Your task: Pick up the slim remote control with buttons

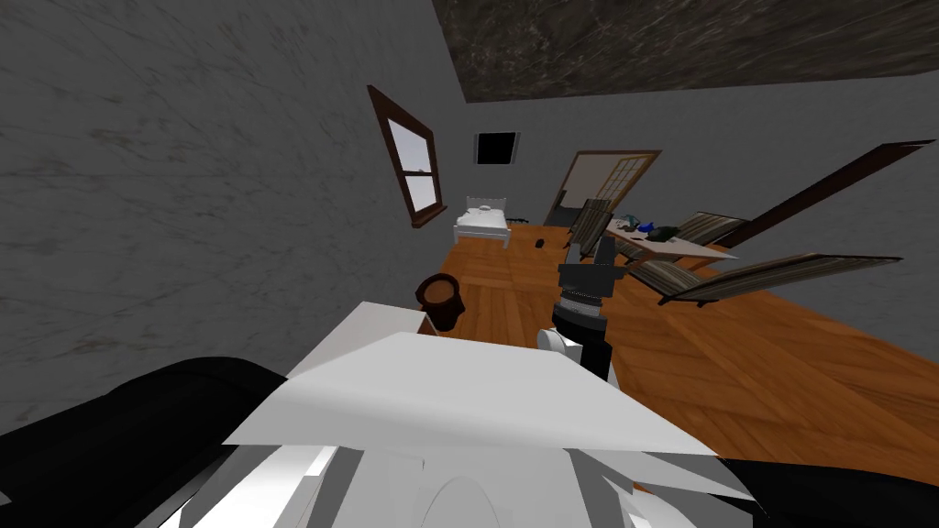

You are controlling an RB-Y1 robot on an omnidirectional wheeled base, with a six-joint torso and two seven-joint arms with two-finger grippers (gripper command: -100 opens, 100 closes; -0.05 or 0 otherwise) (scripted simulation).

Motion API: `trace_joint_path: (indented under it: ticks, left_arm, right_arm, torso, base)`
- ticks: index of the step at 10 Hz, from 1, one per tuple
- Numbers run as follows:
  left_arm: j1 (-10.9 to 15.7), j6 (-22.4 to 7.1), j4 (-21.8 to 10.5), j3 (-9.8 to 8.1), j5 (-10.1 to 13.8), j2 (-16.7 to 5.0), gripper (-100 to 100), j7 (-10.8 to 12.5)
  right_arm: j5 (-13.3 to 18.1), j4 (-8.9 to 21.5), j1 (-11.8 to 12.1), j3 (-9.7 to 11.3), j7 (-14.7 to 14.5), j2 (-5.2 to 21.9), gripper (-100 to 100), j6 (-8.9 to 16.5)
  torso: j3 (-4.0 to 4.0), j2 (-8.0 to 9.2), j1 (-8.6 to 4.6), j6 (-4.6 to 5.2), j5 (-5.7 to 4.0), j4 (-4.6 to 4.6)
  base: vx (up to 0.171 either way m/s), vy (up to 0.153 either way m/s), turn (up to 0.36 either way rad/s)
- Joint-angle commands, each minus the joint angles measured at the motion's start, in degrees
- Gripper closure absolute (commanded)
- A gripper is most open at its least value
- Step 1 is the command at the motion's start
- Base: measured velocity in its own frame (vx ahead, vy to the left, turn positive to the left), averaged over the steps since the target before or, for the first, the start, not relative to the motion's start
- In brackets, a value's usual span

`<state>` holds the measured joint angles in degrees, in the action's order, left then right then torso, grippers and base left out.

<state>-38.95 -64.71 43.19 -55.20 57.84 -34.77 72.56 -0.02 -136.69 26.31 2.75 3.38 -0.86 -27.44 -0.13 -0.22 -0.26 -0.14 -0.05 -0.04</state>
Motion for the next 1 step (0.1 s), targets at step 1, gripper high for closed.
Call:
trace_joint_path:
  ticks: [1]
  left_arm:
    - [0.0,0.0,0.0,0.00,0.0,0.0,0,0.0]
  right_arm:
    - [0.0,0.0,0.0,0.0,0.0,0.0,0,0.0]
  torso:
    - [0.00,0.00,0.00,0.00,0.00,0.00]
  base:
    - [0.007,-0.004,-0.003]
